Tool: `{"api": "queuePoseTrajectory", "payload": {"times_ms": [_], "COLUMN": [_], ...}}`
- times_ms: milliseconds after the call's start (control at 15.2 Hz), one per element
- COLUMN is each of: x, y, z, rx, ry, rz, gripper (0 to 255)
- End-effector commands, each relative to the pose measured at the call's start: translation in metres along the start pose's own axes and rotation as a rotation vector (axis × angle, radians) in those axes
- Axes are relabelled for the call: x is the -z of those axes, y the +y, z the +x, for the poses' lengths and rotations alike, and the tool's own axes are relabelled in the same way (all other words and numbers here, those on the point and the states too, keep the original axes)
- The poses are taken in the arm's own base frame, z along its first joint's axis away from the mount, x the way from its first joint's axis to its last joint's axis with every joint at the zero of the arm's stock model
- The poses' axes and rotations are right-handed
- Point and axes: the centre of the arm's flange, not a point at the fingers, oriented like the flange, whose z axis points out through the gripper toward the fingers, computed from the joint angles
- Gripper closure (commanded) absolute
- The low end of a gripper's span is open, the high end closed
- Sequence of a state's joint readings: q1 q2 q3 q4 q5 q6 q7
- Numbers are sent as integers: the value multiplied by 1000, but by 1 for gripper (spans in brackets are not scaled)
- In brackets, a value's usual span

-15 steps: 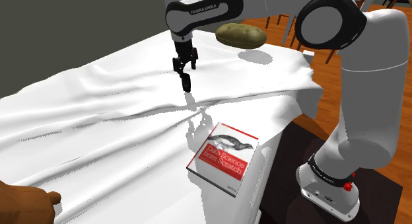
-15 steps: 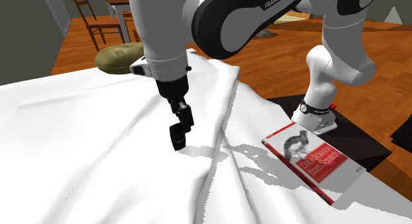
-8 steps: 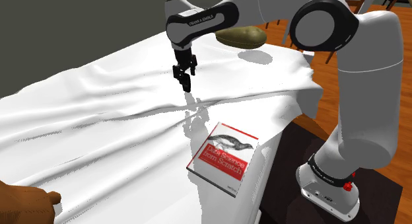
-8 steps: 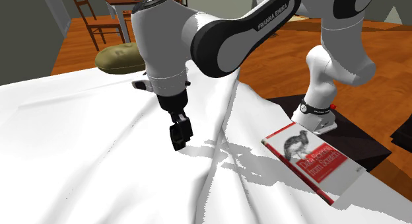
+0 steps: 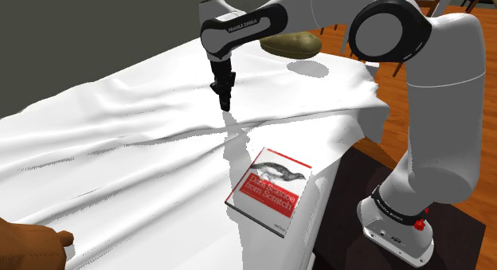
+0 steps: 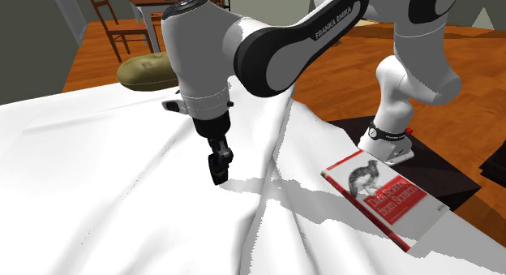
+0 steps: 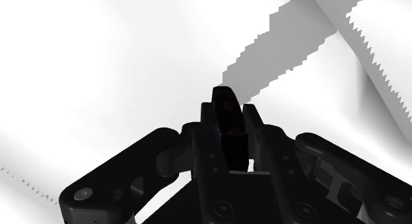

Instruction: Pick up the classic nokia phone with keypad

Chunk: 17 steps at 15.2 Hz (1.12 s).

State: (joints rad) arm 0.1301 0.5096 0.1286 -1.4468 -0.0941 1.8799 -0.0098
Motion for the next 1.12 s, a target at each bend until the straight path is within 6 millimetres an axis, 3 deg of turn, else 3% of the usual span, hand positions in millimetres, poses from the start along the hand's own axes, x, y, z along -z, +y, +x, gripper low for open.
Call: {"api": "queuePoseTrajectory", "payload": {"times_ms": [0,132,1056], "x": [0,0,74], "y": [0,0,2], "z": [0,0,-6], "rx": [-1,-1,-1], "ry": [-1,-1,-1], "rz": [0,0,0], "gripper": [255,255,255]}}
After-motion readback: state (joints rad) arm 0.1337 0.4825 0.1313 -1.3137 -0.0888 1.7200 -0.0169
